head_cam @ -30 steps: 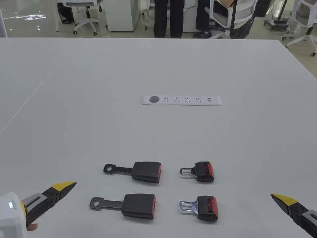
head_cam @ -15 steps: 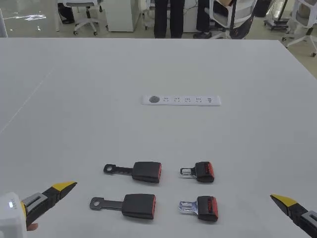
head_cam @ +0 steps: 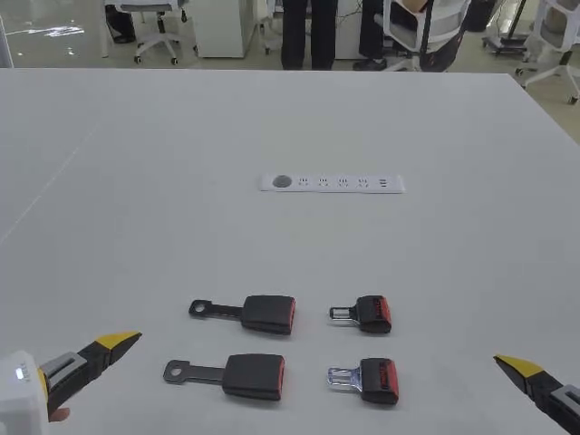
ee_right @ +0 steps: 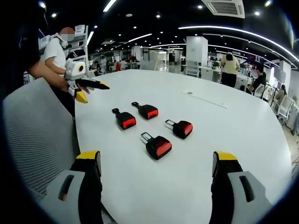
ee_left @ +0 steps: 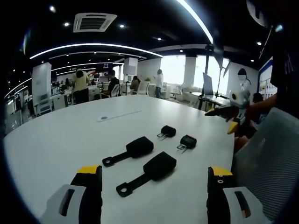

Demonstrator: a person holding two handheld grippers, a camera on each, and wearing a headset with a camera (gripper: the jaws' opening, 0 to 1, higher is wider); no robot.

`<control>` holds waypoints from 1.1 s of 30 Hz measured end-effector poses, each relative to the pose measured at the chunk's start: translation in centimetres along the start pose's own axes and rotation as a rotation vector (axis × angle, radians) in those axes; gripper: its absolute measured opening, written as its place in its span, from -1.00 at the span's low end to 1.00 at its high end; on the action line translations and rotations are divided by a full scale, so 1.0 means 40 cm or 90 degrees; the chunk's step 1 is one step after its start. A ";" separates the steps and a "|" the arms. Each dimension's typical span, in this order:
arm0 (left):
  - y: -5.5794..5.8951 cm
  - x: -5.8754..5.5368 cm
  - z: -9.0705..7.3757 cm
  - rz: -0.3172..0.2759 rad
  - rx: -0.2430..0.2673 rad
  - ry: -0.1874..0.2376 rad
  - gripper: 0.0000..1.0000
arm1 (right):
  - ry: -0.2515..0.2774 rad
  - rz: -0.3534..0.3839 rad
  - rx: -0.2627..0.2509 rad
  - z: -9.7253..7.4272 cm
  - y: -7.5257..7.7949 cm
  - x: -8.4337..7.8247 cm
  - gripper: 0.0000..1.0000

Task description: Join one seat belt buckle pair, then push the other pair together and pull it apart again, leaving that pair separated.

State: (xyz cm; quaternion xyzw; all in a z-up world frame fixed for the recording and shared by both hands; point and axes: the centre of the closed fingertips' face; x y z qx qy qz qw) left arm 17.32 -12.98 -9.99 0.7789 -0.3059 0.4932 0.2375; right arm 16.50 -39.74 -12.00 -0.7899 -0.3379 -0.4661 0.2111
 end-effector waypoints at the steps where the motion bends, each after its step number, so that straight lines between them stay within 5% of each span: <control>1: 0.000 0.000 0.000 0.000 0.000 0.000 0.90 | 0.000 0.000 0.000 0.000 0.000 0.000 0.99; 33: 0.010 0.003 0.002 0.007 -0.009 0.003 0.89 | 0.003 -0.004 -0.003 -0.010 -0.003 0.005 0.99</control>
Point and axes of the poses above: the centre of the closed fingertips' face, and the gripper's own axes: z roughly forward along the fingers, y roughly to its right, x roughly out of its top, and after that the axes turned 1 degree about z, right-handed
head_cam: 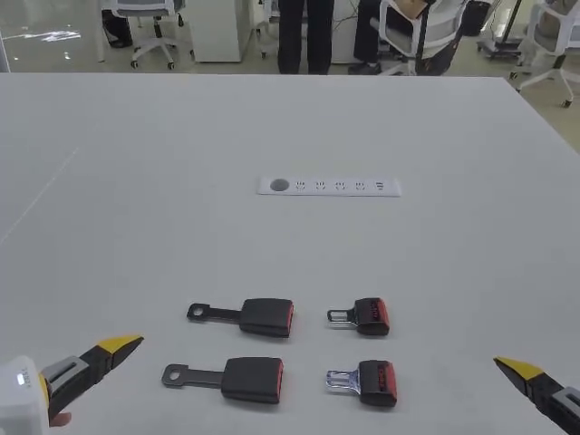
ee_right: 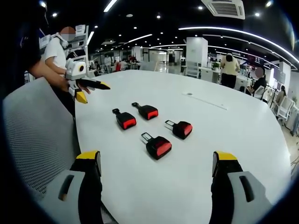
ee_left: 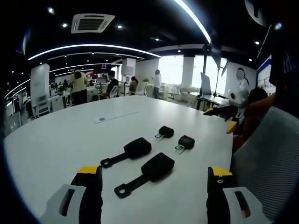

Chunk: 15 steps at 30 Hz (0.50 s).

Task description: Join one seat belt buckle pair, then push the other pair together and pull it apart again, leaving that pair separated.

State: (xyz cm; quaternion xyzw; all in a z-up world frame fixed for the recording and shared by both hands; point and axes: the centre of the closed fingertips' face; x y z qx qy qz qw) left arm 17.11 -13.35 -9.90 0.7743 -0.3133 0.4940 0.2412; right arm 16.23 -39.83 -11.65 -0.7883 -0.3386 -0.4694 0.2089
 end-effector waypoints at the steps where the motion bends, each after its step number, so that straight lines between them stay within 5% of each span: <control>1: 0.000 0.000 0.000 0.000 0.000 0.000 0.90 | 0.000 0.000 0.000 0.000 0.000 0.000 0.99; 15: 0.000 -0.002 0.002 0.002 -0.001 -0.001 0.92 | 0.002 0.002 -0.007 -0.001 0.002 -0.003 0.99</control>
Point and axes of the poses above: the centre of the closed fingertips' face, and the gripper's own axes: z roughly forward along the fingers, y roughly to its right, x roughly out of its top, and after that the axes turned 1 degree about z, right-handed
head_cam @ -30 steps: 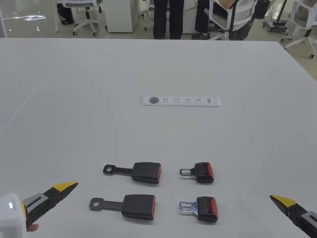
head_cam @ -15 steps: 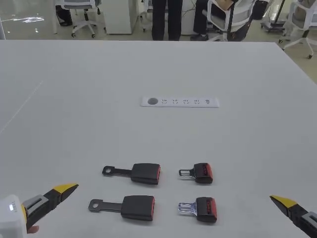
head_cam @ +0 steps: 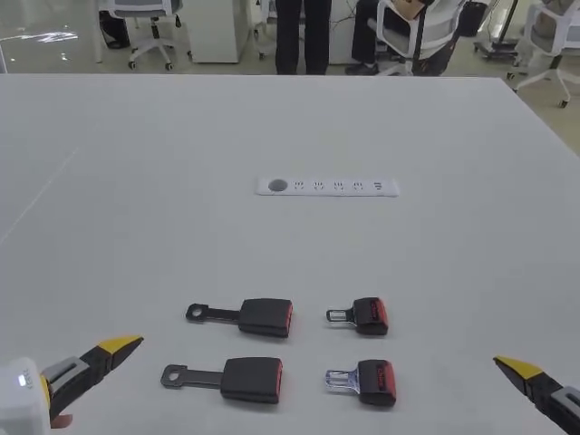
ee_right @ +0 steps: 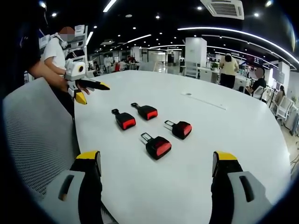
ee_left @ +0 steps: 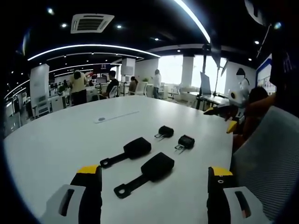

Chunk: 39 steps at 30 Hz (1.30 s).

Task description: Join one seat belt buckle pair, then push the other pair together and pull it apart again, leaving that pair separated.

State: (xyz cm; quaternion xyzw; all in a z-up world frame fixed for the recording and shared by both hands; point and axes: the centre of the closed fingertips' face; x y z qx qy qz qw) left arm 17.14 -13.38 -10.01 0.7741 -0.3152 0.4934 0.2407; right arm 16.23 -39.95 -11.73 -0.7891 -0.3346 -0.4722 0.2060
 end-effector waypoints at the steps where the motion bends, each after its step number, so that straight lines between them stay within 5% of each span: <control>1: 0.000 0.000 0.000 0.000 0.000 0.000 0.92 | 0.000 0.000 -0.001 0.000 0.000 0.000 0.99; 14: 0.000 0.000 0.005 0.008 -0.002 -0.005 0.93 | -0.004 -0.006 0.005 0.013 0.001 0.004 0.99; 39: 0.016 -0.028 0.086 0.066 -0.071 -0.076 0.76 | -0.053 -0.092 0.079 0.077 0.013 -0.003 0.67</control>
Point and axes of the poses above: the centre of the closed fingertips' face, and the gripper's own axes: z roughly forward along the fingers, y roughly to its right, x roughly out of its top, and after that the axes turned 1 degree about z, right-handed
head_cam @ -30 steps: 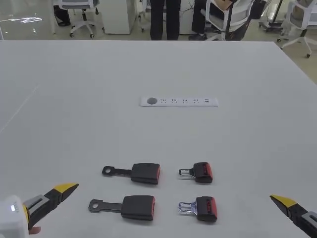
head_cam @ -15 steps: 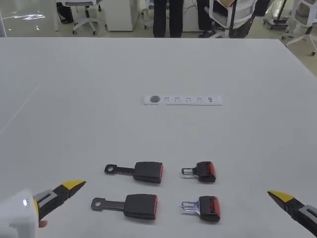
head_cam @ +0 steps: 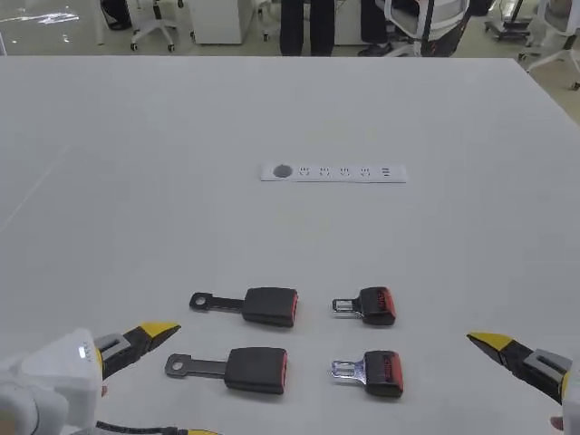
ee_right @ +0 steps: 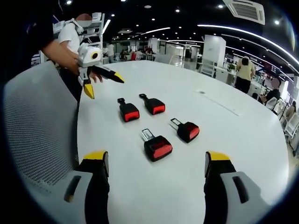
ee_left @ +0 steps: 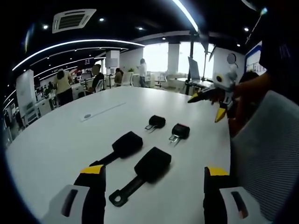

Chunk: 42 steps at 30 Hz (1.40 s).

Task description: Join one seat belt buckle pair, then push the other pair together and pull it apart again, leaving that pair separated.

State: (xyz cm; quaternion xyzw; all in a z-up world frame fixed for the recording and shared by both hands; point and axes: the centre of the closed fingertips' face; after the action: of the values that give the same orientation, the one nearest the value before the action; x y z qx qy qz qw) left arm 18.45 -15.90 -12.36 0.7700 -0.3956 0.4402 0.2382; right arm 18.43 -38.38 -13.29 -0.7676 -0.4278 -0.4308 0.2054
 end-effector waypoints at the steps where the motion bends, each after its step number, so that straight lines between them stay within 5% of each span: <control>1: -0.004 -0.003 0.003 0.002 -0.003 -0.003 0.74 | -0.002 -0.005 0.003 0.003 0.001 -0.001 0.65; 31: -0.044 -0.066 0.140 0.152 -0.132 -0.165 -0.08 | -0.083 -0.153 0.110 0.132 0.015 -0.041 -0.06; 42: -0.041 -0.091 0.169 0.205 -0.195 -0.230 -0.25 | -0.116 -0.171 0.152 0.163 0.015 -0.058 -0.24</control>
State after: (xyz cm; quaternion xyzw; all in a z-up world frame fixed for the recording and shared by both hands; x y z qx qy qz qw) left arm 22.01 -18.33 -18.90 0.7184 -0.6106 0.2628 0.2047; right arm 21.48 -35.36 -18.75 -0.7098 -0.5912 -0.3291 0.1959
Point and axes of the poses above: the centre of the closed fingertips' face, and the gripper's own axes: z roughly forward along the fingers, y roughly to its right, x roughly out of its top, and after that the axes turned 1 degree about z, right-handed
